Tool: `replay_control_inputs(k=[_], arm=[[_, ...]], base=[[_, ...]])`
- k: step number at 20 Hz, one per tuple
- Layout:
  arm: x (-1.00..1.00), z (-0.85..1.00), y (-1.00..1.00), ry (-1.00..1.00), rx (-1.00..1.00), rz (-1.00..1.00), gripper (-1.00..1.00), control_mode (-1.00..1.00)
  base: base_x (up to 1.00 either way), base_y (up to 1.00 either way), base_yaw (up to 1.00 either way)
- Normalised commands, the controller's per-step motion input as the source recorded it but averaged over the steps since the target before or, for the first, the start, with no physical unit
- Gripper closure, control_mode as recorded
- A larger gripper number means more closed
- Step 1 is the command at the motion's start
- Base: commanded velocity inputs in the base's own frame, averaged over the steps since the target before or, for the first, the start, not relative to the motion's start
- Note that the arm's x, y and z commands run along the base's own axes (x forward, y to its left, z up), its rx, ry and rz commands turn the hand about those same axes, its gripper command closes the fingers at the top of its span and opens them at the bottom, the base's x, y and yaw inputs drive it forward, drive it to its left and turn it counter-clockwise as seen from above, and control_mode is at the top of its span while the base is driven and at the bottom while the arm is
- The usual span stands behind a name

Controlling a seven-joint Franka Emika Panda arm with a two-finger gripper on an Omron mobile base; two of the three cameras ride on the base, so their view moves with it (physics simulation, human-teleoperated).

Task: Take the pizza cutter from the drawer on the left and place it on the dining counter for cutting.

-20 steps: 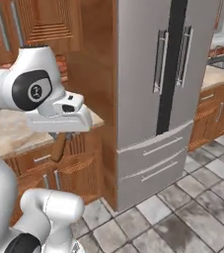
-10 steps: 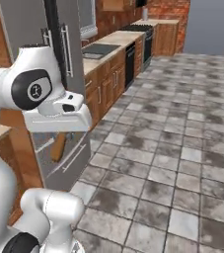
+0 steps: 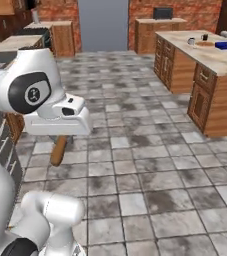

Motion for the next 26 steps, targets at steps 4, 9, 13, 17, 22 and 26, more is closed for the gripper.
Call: replay_control_inputs(k=[4, 9, 13, 17, 22, 26], arm=[[0.00, 0.00, 0.00, 0.00, 0.00, 0.00, 1.00, 1.00], [0.00, 0.00, 0.00, 0.00, 0.00, 0.00, 1.00, 1.00], [0.00, 0.00, 0.00, 0.00, 0.00, 0.00, 1.00, 1.00], [0.00, 0.00, 0.00, 0.00, 0.00, 0.00, 1.00, 1.00], [0.00, 0.00, 0.00, 0.00, 0.00, 0.00, 1.00, 1.00], [0.00, 0.00, 0.00, 0.00, 0.00, 0.00, 1.00, 1.00]], base=[[0.98, 0.05, -0.50], [1.00, 0.53, -0.44], [1.00, 0.09, -0.31], [1.00, 0.09, -0.18], [1.00, 0.29, -0.20], [1.00, 0.51, -0.22]])
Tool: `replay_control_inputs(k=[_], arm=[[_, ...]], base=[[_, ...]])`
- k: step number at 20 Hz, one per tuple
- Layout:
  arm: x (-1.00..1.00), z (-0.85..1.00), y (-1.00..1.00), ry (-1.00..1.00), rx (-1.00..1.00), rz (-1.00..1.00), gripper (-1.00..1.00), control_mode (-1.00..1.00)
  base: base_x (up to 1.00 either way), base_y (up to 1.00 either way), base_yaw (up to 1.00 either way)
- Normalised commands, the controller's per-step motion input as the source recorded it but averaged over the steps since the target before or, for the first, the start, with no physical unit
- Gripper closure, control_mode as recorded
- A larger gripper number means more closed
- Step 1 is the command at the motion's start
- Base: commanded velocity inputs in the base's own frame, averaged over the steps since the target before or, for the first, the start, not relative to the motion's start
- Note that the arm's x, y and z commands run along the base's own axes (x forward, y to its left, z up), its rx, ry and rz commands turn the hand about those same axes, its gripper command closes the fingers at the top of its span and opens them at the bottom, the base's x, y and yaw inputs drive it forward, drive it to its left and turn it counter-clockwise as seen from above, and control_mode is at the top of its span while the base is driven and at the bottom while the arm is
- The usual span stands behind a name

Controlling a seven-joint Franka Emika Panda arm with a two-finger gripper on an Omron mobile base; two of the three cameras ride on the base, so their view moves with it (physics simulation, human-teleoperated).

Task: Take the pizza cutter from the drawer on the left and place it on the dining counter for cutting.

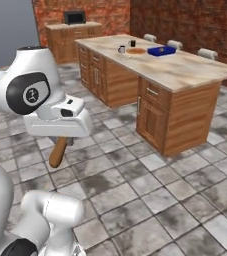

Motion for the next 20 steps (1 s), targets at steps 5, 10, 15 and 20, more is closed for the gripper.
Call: replay_control_inputs(k=[5, 10, 15, 20], arm=[[0.00, 0.00, 0.00, 0.00, 0.00, 0.00, 1.00, 1.00], [0.00, 0.00, 0.00, 0.00, 0.00, 0.00, 1.00, 1.00], [0.00, 0.00, 0.00, 0.00, 0.00, 0.00, 1.00, 1.00], [0.00, 0.00, 0.00, 0.00, 0.00, 0.00, 1.00, 1.00]], base=[[1.00, 0.80, -0.27], [1.00, 1.00, -0.31], [0.93, 1.00, -0.42], [0.73, 1.00, -0.49]])
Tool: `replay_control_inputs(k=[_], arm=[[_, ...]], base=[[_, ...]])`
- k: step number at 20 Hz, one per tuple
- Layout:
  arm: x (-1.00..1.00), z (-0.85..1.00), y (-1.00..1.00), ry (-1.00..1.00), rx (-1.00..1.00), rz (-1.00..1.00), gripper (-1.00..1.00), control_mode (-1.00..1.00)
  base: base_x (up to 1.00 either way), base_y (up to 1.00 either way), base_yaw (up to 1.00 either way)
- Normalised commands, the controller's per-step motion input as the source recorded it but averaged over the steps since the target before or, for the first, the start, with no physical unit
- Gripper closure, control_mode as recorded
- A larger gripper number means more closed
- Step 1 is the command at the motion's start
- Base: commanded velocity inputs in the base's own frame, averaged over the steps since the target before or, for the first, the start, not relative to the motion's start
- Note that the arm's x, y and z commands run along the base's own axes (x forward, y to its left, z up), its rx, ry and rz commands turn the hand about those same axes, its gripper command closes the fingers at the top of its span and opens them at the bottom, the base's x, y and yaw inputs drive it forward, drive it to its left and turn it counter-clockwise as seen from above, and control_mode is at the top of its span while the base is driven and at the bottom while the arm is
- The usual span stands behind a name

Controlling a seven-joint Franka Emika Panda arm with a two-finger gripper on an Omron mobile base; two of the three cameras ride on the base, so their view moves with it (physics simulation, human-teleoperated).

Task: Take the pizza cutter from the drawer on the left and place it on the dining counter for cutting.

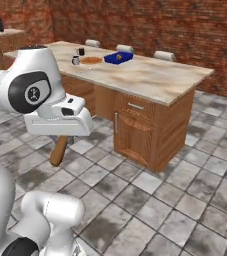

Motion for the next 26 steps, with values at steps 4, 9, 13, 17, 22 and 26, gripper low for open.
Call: replay_control_inputs(k=[4, 9, 13, 17, 22, 26], arm=[[0.00, 0.00, 0.00, 0.00, 0.00, 0.00, 1.00, 1.00], [0.00, 0.00, 0.00, 0.00, 0.00, 0.00, 1.00, 1.00], [0.00, 0.00, 0.00, 0.00, 0.00, 0.00, 1.00, 1.00], [0.00, 0.00, 0.00, 0.00, 0.00, 0.00, 1.00, 1.00], [0.00, 0.00, 0.00, 0.00, 0.00, 0.00, 1.00, 1.00], [0.00, 0.00, 0.00, 0.00, 0.00, 0.00, 1.00, 1.00]], base=[[0.57, 1.00, -0.45], [0.40, 1.00, -0.34], [0.24, 1.00, -0.22], [0.28, 1.00, -0.20], [0.36, 1.00, -0.21], [0.44, 1.00, -0.23]])
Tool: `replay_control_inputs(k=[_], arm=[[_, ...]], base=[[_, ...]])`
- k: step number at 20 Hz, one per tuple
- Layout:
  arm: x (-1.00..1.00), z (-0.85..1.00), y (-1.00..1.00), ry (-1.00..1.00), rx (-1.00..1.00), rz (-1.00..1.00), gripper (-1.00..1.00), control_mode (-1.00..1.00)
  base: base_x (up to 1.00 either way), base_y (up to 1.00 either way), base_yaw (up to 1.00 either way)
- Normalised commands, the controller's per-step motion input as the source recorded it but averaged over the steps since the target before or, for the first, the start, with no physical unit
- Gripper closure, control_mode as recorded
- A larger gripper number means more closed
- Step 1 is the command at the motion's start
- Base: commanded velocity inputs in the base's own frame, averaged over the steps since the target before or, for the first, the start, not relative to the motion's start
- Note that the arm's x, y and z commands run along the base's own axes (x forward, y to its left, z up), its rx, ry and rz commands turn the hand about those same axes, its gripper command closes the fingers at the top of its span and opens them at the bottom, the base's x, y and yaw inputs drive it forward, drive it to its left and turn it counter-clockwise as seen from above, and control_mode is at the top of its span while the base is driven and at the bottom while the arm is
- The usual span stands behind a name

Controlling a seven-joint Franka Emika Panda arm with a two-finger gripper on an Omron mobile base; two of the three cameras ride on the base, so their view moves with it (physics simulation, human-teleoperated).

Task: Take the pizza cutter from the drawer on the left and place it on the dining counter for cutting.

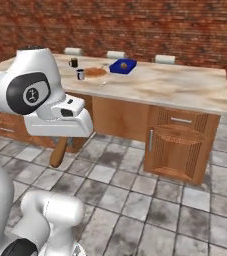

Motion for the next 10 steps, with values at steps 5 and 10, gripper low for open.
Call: replay_control_inputs(k=[5, 10], arm=[[0.00, 0.00, 0.00, 0.00, 0.00, 0.00, 1.00, 1.00], [0.00, 0.00, 0.00, 0.00, 0.00, 0.00, 1.00, 1.00]], base=[[0.41, 0.92, -0.23], [0.48, 0.93, -0.24]])
